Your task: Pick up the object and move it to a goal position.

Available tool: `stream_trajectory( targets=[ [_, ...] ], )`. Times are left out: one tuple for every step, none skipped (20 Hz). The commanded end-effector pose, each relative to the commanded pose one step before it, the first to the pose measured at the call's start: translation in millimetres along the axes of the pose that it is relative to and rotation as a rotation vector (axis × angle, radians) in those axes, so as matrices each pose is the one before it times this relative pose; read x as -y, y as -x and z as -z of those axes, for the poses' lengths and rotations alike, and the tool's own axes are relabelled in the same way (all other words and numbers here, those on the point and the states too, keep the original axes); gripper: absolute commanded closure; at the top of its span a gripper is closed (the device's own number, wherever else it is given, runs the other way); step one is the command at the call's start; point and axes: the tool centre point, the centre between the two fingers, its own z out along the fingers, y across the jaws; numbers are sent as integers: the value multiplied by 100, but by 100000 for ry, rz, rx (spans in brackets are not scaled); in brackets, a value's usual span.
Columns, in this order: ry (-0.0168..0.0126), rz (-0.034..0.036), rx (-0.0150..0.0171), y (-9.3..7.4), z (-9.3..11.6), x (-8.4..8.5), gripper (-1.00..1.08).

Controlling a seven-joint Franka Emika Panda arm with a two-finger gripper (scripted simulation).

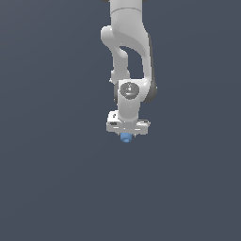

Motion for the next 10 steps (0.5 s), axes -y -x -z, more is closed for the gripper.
stream_trajectory(
  targets=[
    [-16,35,-73,-873,1110,780,108],
    [0,0,0,-402,494,349,108],
    [0,0,0,-424,519,367,108],
    [0,0,0,-445,541,383,108],
    [0,0,0,-465,560,398,108],
    [0,0,0,-482,577,411,108],
    [50,-46,-12,-503,594,399,108],
    [0,0,0,-514,604,432,108],
    [0,0,0,-514,599,429,108],
    [0,0,0,-484,558,401,108]
  ],
)
